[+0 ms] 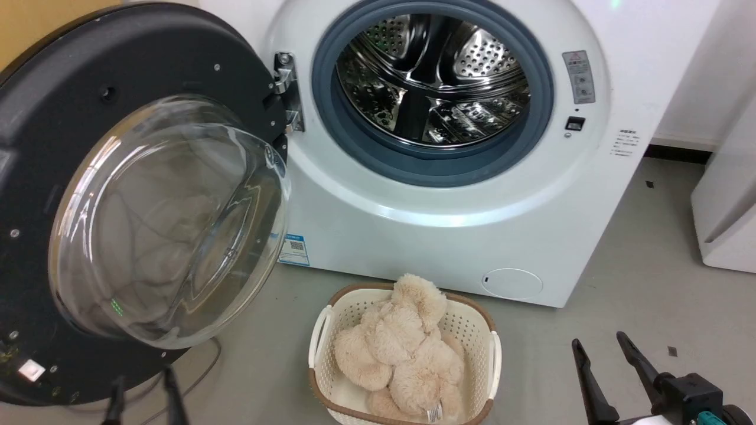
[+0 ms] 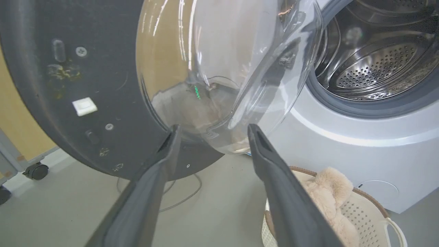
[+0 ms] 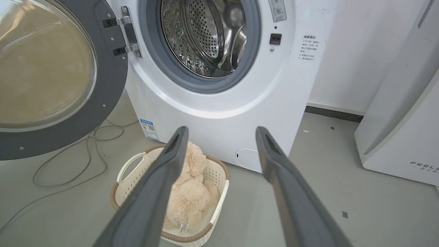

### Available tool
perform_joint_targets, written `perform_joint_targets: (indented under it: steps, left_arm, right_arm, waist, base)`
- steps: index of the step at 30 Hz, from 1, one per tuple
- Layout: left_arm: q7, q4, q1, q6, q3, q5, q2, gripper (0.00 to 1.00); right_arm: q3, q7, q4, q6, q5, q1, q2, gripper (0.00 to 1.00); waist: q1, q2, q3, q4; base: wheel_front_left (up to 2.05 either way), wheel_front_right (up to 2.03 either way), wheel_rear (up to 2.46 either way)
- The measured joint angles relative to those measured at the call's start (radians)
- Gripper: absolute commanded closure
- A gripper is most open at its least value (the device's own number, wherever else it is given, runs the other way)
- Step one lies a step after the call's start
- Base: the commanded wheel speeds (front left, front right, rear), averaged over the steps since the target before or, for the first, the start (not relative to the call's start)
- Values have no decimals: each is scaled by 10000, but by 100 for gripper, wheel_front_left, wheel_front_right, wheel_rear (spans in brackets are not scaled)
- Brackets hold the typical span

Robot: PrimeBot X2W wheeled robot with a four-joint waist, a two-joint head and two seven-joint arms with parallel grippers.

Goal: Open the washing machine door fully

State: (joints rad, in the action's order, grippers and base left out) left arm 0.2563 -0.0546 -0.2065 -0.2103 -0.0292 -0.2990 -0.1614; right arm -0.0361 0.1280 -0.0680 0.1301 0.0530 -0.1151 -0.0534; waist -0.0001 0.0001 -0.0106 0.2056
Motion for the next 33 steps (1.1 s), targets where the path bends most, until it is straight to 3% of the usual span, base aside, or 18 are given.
perform_joint_targets:
  steps: [17, 32, 33]
  left_arm:
    - [0, -328, 1196, 1053, 1703, 1187, 280, 0]
    - [0, -807, 1314, 1083, 1833, 1381, 265, 0]
    - [-4, -807, 1313, 1087, 1827, 1379, 265, 100]
  right_arm:
    - [-73, -205, 414, 0, -303, 0, 0, 0]
    - [-173, -205, 431, 0, -265, -1, 0, 0]
    - [-173, -205, 428, 0, -267, 1, 0, 100]
  waist:
    - [0, 0, -33, -1373]
    - [1, 0, -20, -1830]
    - [1, 0, -18, -1832]
  base:
    - [0, 0, 0]
    - [0, 0, 0]
    - [0, 0, 0]
